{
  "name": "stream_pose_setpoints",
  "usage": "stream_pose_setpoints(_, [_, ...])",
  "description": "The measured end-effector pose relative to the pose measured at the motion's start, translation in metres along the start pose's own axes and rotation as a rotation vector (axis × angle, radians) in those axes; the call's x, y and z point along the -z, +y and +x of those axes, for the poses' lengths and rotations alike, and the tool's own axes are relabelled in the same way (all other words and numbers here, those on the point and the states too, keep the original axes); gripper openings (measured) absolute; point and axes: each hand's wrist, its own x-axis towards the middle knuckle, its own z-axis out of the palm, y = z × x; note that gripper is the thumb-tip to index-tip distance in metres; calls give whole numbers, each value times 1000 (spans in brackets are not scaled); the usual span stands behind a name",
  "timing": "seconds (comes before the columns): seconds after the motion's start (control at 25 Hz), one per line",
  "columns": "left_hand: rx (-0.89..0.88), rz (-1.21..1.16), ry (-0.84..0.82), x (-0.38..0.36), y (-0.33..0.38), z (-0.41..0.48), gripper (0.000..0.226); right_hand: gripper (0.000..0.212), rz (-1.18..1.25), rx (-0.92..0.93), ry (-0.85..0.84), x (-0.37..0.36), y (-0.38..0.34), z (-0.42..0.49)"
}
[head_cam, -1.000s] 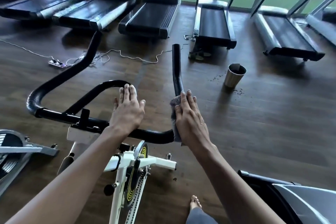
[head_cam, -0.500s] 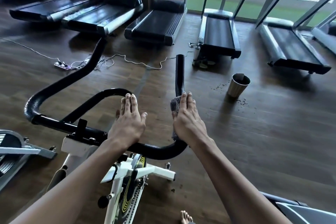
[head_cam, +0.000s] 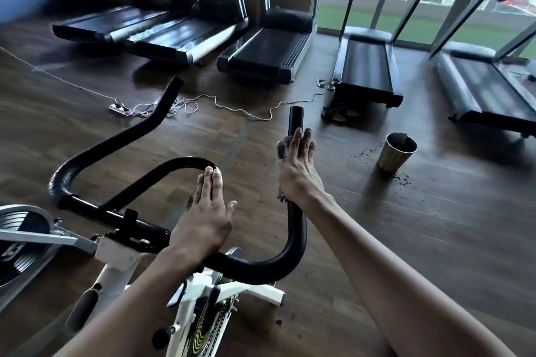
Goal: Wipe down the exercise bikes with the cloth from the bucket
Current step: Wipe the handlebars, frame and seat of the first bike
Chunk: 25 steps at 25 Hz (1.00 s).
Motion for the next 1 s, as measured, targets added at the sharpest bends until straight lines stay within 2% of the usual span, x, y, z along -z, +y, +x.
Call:
stream_pose_setpoints(0.24, [-11, -30, 19, 0, -1, 0, 75, 71, 126, 121, 229, 10, -4, 50])
stream_pose_setpoints(0.4, [-6, -29, 21, 0, 1, -1, 75, 66, 106, 188, 350, 12, -2, 69])
stream_pose_setpoints(0.6, [0, -18, 25, 0, 0, -1, 76, 68, 96, 235, 332, 9, 1, 75])
stream_pose_setpoints(1.0, [-4, 0, 28, 2, 2, -1, 76, 74, 159, 171, 288, 6, -1, 60])
